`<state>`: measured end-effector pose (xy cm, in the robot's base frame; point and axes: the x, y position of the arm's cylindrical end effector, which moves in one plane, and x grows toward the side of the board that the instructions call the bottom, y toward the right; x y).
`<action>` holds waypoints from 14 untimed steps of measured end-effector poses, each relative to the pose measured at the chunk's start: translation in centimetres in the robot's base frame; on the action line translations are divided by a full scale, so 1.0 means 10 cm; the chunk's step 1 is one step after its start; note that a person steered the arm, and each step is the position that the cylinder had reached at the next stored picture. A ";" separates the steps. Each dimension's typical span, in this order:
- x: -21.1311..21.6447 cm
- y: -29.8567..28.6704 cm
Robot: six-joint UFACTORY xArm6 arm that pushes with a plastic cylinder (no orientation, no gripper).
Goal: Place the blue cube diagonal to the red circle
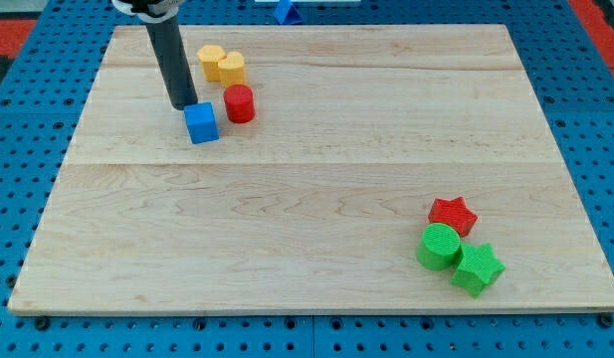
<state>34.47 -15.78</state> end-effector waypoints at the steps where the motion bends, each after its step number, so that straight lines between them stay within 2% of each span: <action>1: -0.06 0.01; 2: 0.10 0.21; 3: 0.12 0.21; 4: 0.38 0.06; 5: 1.04 0.11; 7: 1.13 0.65; 8: 1.12 0.72; 9: 0.88 0.72; 10: 1.05 0.57; 11: 1.69 0.68; 12: 1.49 1.50; 13: 1.00 1.38; 14: 0.93 0.66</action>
<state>43.75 -9.14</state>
